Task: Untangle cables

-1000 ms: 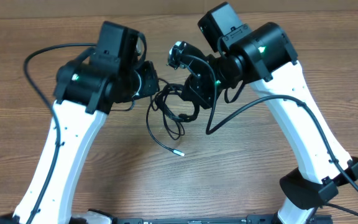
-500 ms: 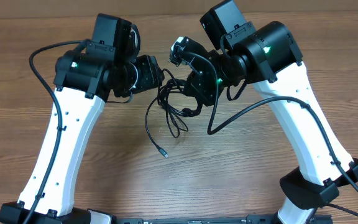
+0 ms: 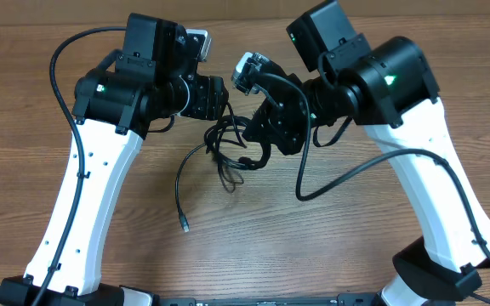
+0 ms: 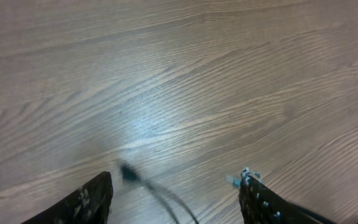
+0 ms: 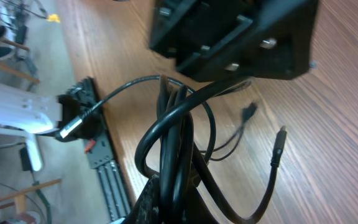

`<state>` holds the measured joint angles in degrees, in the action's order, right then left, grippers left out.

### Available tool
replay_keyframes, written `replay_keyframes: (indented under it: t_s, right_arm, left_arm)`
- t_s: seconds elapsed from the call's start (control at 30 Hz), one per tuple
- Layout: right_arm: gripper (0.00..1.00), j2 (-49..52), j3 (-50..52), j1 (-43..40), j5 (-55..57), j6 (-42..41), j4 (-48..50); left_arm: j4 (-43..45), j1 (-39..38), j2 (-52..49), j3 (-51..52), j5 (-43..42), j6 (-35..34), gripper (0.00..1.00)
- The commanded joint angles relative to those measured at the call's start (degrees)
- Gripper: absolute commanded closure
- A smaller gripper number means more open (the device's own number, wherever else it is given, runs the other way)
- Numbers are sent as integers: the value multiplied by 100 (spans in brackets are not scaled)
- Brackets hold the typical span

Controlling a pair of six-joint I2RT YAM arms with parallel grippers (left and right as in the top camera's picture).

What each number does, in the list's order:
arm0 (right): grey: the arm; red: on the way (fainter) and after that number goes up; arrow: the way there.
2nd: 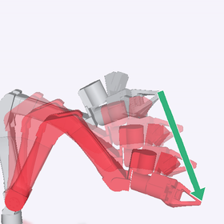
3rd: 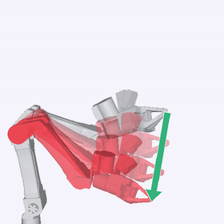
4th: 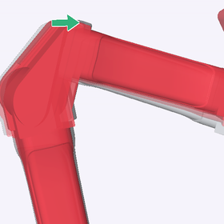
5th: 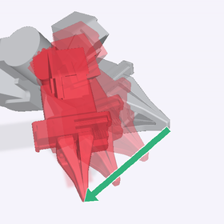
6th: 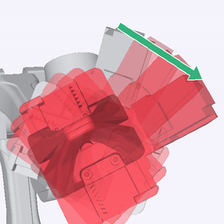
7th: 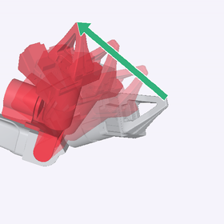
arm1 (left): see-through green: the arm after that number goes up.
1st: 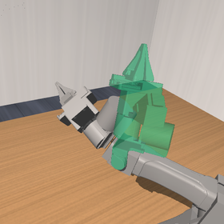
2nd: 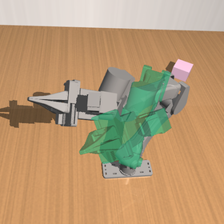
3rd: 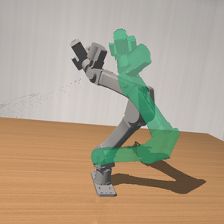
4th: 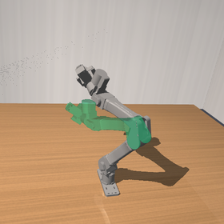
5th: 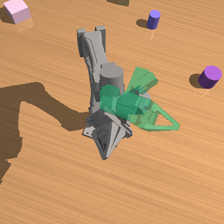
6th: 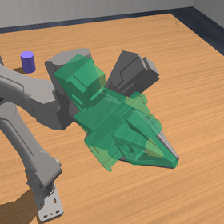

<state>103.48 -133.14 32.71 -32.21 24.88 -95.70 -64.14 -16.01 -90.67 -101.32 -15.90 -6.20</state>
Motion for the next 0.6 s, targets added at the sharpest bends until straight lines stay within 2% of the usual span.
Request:
replay_keyframes:
  t_s: [0.0,0.2,0.43,0.57]
  right_arm:
    - [95,-223,-190,24,-437,-42,-11]
    - [96,-223,-190,24,-236,-39,-17]
    - [96,-223,-190,22,256,-37,-35]
    - [96,-223,-190,-72,426,-37,-42]
  left_arm:
    - [33,22,9,-103,-72,457,35]
    - [-39,24,9,-103,-79,614,34]
    - [-98,61,42,-103,-369,1598,31]
    - [-48,348,125,-103,-424,1794,31]
